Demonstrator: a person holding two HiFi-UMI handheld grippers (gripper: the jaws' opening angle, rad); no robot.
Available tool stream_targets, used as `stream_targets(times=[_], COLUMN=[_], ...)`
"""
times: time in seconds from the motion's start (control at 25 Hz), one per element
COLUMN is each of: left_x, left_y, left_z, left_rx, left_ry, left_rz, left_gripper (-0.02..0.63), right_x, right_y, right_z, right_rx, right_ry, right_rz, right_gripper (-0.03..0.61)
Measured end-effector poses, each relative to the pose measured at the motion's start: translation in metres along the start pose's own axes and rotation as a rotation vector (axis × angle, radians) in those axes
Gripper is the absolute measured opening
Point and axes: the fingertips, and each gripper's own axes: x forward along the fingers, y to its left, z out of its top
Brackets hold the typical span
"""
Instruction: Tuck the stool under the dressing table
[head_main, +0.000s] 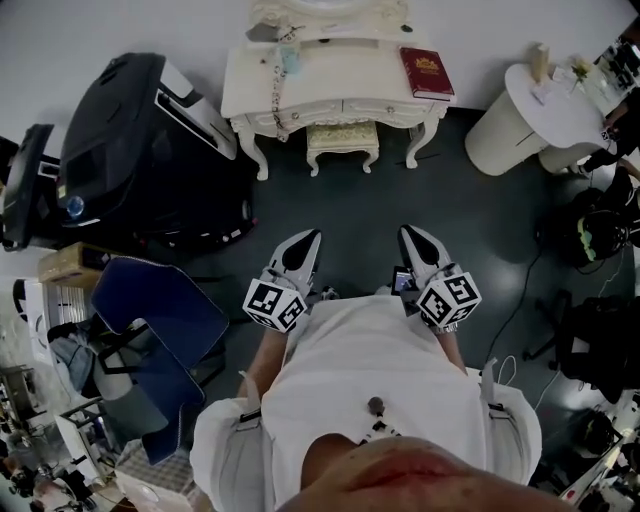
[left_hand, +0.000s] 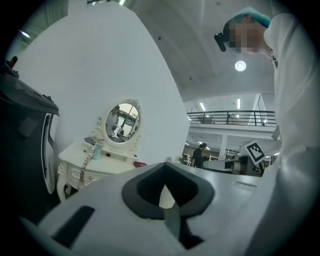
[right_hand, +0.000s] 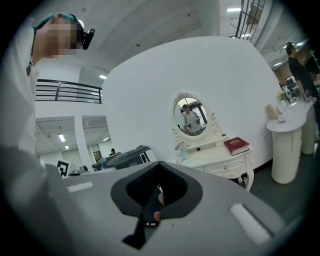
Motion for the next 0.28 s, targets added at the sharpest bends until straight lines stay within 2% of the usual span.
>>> stream_targets(times=[0.28], left_x=[-0.009], left_y=[-0.010], left_z=[0.001], left_rx=[-0.002], left_ry=[-0.006], left_rz=[-0.026], left_gripper=[0.006], right_x=[-0.006], right_y=[0.016], right_z=[-0.015], right_rx=[0.013], right_ry=[0.034], right_rz=[-0.020], right_gripper=[0.006])
